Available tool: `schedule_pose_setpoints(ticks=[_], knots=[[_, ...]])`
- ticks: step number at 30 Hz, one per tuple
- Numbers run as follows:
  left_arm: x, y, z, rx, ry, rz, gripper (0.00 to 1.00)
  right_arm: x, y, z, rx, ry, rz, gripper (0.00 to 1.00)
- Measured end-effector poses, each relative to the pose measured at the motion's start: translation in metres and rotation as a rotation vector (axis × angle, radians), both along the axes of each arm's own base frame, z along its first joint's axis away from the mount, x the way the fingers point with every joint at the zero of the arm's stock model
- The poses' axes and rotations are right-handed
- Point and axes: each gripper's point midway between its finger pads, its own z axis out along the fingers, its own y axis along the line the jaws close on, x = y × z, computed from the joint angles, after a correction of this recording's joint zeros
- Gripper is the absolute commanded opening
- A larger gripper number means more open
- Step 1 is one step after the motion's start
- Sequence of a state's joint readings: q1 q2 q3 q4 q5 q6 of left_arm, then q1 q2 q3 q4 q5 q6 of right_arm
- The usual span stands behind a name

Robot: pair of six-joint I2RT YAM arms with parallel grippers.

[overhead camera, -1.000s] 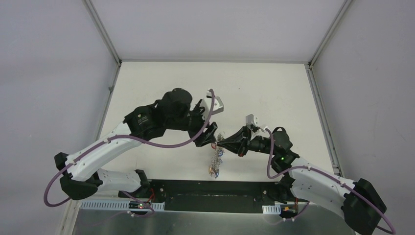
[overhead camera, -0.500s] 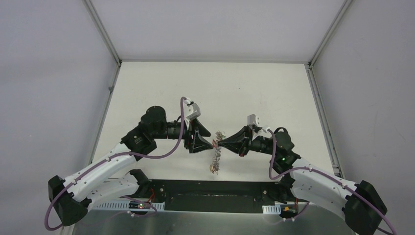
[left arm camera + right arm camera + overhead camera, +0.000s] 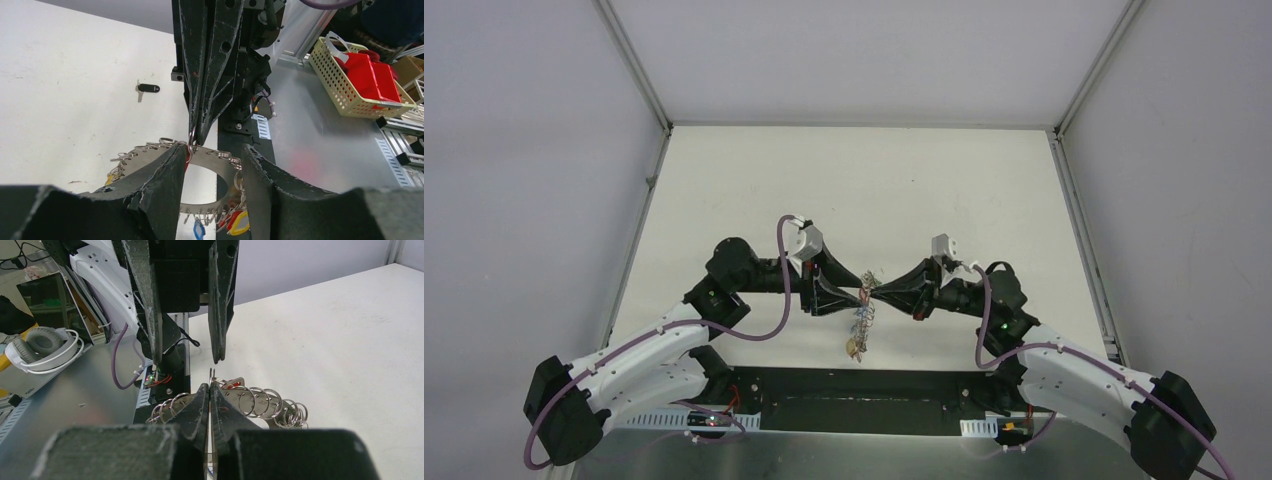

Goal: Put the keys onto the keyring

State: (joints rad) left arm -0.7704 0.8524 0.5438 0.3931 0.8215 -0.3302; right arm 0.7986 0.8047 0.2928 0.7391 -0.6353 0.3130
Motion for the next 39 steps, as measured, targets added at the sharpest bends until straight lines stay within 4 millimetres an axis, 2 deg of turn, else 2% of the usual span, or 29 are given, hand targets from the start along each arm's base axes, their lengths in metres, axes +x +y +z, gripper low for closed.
schedule_pose_setpoints(ticks=[4,12,15,22,26,27,30,32,36,39], knots=[[0.001,-0.001,0.001,-0.006,-0.012,0.003,0.45,0.000,0.000,-0.004,-0.007,0.007,0.000,0.00],[0.010,-0.009,-0.013,0.036,0.011,0.002,0.36,0.000,-0.001,-0.005,-0.008,0.009,-0.003,0.00],[0.013,-0.012,-0.015,0.045,0.019,0.001,0.29,0.000,-0.001,-0.005,-0.008,0.010,-0.004,0.00],[0.014,-0.016,-0.021,0.059,0.041,-0.019,0.00,0.000,-0.001,-0.005,-0.008,0.012,-0.003,0.00],[0.014,-0.017,-0.020,0.058,0.050,-0.021,0.00,0.001,-0.001,-0.005,-0.007,0.013,-0.010,0.00],[0.014,-0.017,-0.020,0.058,0.050,-0.021,0.00,0.002,-0.001,-0.005,-0.007,0.014,-0.011,0.03],[0.015,-0.016,-0.019,0.067,0.057,-0.013,0.00,0.003,-0.001,-0.004,-0.002,0.018,-0.021,0.37],[0.015,-0.015,-0.019,0.086,0.064,-0.005,0.00,0.004,-0.001,-0.001,0.011,0.018,-0.028,0.53],[0.016,-0.012,-0.018,0.150,0.082,0.004,0.00,0.007,-0.004,0.009,0.042,0.002,-0.058,0.70],[0.015,-0.009,-0.013,0.200,0.084,0.005,0.00,0.008,-0.007,0.016,0.064,-0.012,-0.077,0.77]])
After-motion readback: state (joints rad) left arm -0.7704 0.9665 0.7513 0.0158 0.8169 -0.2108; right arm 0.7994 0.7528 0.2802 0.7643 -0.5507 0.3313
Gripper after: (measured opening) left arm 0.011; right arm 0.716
